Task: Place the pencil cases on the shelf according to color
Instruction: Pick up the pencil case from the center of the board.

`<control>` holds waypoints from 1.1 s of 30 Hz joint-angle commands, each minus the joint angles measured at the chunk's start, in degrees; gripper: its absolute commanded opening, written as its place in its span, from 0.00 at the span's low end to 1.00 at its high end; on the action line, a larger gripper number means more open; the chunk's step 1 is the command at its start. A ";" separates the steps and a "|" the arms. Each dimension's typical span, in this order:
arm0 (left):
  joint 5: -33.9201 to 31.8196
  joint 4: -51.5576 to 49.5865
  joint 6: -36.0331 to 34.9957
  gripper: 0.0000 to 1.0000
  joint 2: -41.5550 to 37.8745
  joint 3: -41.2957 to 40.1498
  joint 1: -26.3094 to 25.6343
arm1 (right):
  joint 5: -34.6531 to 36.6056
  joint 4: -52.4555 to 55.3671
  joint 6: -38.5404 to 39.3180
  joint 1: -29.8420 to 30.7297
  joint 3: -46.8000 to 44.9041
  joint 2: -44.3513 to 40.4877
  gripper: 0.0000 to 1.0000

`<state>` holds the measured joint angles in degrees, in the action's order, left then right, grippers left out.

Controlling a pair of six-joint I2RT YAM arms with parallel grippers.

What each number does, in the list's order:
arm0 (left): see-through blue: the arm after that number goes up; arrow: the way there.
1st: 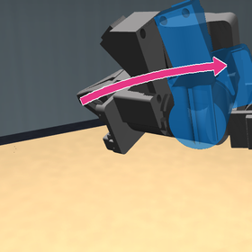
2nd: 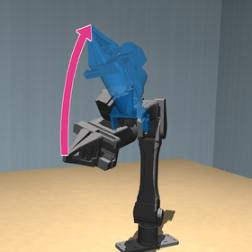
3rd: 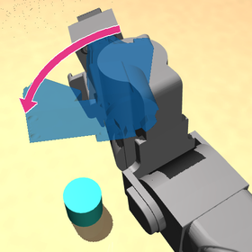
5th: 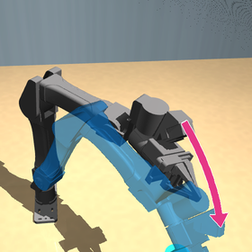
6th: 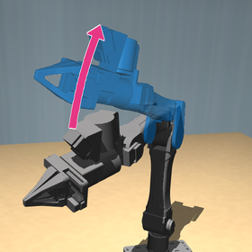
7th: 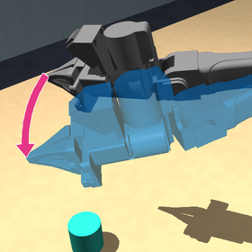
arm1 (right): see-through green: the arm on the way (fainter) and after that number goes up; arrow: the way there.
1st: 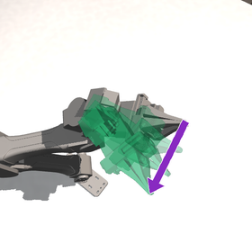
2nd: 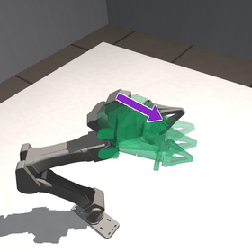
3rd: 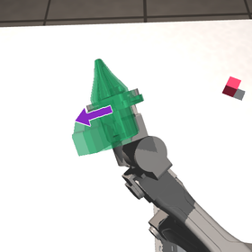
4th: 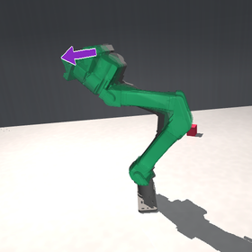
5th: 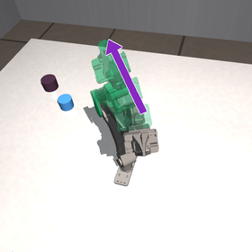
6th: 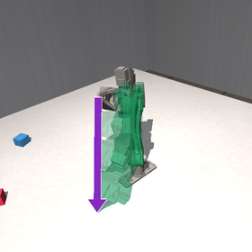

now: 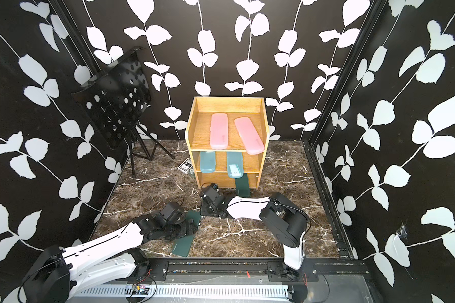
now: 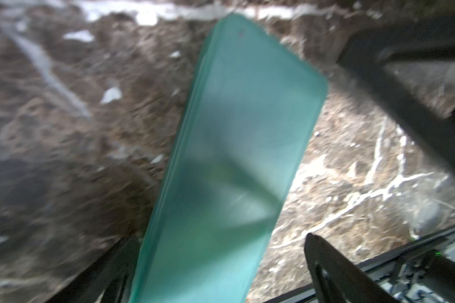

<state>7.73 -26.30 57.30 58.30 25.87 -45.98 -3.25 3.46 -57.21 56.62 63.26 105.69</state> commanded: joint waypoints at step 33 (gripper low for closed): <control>0.10 11.64 0.49 0.99 -2.52 -6.28 -5.85 | 6.69 14.76 3.02 7.24 3.05 -2.47 0.37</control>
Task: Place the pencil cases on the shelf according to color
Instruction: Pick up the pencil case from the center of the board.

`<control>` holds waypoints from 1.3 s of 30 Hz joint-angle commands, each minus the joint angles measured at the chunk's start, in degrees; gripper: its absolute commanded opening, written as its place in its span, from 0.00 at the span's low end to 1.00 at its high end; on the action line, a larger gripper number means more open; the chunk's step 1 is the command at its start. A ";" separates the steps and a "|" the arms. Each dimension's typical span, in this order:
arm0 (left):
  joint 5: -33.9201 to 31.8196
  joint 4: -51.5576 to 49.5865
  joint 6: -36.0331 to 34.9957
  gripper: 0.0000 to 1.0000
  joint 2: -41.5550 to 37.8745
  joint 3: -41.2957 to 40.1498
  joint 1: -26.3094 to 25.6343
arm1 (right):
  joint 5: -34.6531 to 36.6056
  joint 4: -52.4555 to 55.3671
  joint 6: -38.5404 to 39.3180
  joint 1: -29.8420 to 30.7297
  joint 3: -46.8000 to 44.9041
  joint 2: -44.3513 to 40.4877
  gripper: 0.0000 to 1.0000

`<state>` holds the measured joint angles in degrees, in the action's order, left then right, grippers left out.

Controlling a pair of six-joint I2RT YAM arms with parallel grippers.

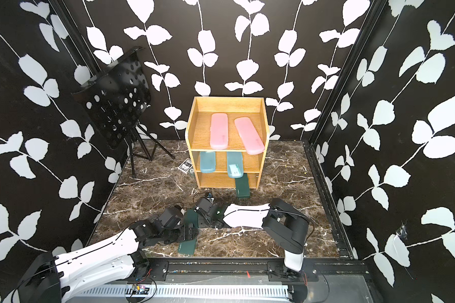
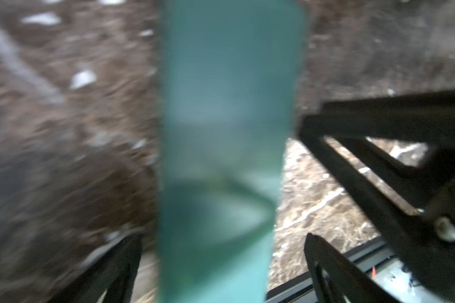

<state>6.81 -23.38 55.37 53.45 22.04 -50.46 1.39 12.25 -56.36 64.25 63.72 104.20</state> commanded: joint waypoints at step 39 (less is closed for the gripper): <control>-29.44 -17.45 -6.45 0.99 -7.01 7.79 6.64 | 21.80 20.49 -7.96 19.07 2.67 -5.69 0.99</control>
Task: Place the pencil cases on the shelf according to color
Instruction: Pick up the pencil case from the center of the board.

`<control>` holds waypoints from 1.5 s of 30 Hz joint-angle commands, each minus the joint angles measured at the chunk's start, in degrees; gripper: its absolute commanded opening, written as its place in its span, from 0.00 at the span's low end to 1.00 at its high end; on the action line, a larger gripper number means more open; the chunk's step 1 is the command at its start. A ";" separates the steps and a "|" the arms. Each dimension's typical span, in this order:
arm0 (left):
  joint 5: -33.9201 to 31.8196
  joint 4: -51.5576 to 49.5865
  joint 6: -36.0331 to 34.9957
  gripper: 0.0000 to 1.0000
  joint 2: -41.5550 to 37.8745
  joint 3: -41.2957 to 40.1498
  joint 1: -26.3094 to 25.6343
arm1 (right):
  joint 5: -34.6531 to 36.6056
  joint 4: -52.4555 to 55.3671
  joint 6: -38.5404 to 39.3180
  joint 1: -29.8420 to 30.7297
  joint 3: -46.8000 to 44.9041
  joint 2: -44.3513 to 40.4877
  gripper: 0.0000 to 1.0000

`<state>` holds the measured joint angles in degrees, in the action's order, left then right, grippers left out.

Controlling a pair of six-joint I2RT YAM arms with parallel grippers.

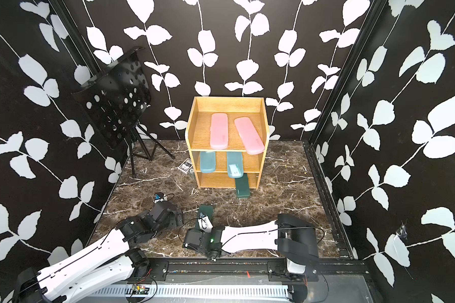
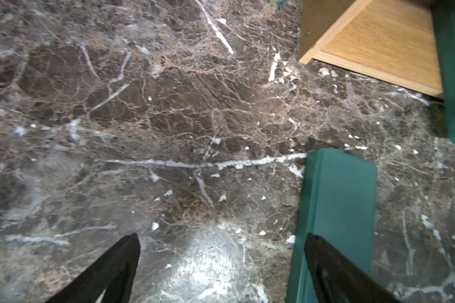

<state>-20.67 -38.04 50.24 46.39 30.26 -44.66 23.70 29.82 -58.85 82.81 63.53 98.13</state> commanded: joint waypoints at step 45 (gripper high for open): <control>5.59 -0.11 -6.16 0.99 -2.65 -6.23 12.87 | -10.55 1.65 -10.11 -2.88 -2.29 3.20 0.98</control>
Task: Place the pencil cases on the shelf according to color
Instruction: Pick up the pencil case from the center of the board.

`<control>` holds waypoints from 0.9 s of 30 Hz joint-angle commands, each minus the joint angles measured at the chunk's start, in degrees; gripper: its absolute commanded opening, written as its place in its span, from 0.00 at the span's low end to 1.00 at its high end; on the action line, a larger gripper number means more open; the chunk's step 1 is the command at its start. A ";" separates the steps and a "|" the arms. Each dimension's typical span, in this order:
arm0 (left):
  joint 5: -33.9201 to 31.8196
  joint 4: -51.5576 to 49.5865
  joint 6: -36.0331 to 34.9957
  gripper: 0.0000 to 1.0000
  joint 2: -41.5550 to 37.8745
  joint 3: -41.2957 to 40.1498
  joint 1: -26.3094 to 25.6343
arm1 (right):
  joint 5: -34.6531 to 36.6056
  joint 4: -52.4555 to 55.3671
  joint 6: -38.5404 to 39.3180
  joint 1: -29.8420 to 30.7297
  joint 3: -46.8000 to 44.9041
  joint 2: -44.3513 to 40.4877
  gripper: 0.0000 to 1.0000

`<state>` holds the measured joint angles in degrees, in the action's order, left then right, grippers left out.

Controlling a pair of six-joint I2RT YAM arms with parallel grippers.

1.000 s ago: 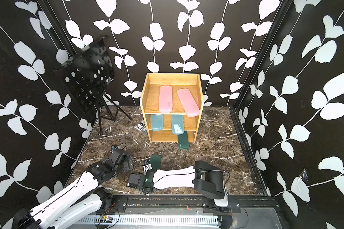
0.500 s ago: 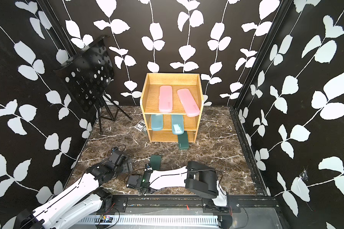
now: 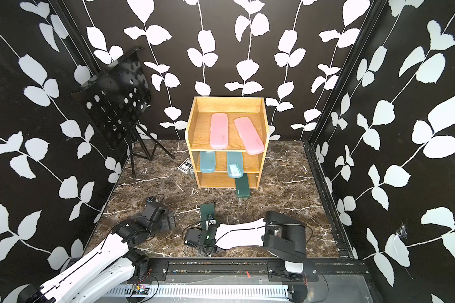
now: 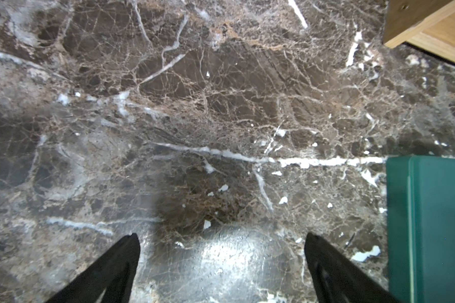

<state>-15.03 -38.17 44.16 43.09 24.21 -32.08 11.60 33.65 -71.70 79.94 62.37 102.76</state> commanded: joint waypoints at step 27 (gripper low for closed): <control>-1.56 2.93 -1.24 0.99 6.89 2.52 0.36 | 13.70 -8.46 11.66 -5.95 -9.83 -13.61 0.41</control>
<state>-15.44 -36.16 43.86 48.36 24.40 -32.05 22.52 27.22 -65.41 77.41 53.04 90.74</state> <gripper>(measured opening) 0.988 0.692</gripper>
